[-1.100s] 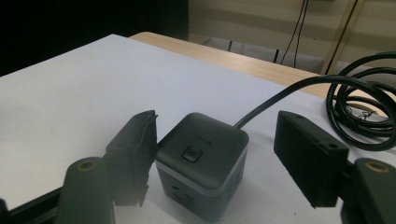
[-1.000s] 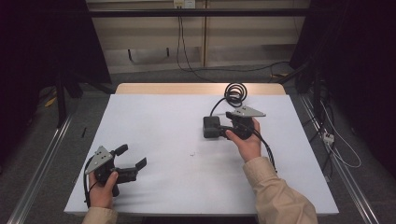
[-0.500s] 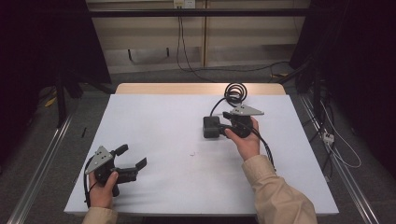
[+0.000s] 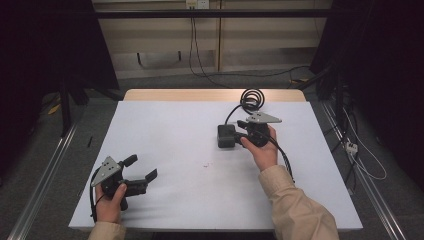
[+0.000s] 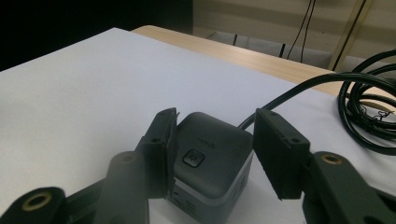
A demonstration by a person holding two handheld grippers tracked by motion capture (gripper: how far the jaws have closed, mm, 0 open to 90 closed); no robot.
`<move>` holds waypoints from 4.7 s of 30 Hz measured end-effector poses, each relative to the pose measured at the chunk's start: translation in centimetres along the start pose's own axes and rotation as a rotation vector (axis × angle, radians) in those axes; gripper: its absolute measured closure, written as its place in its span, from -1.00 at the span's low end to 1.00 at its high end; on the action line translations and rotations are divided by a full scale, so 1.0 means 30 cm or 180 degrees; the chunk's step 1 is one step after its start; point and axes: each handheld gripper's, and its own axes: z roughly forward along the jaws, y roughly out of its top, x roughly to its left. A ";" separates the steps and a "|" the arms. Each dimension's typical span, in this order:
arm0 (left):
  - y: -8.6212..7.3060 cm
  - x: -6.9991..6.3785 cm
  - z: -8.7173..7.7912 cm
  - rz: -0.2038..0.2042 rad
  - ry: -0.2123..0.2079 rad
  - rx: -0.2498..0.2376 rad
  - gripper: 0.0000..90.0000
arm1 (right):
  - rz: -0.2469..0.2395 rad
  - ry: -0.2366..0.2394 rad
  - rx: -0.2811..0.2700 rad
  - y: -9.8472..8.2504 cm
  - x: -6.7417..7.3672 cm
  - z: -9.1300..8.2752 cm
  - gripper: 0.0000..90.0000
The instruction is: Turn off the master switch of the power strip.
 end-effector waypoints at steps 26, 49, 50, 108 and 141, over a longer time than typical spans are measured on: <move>0.001 0.000 0.000 -0.0005 -0.0005 -0.0007 -0.91 | 0.0068 0.0201 0.0102 0.009 0.004 0.025 0.63; 0.001 0.000 -0.002 0.0002 0.0002 -0.0003 -0.90 | 0.0077 0.0221 0.0087 0.000 -0.001 0.044 0.76; 0.001 -0.001 -0.002 0.0003 0.0004 -0.0002 -0.90 | 0.0085 0.0225 0.0086 -0.001 -0.001 0.045 0.77; 0.001 -0.001 -0.004 -0.0003 0.0003 -0.0008 -0.90 | -0.0122 0.0171 0.0203 -0.035 0.026 0.081 1.00; 0.004 -0.010 -0.003 0.0034 -0.0010 0.0001 -0.90 | 0.0098 0.0201 0.0187 -0.041 0.016 0.082 1.00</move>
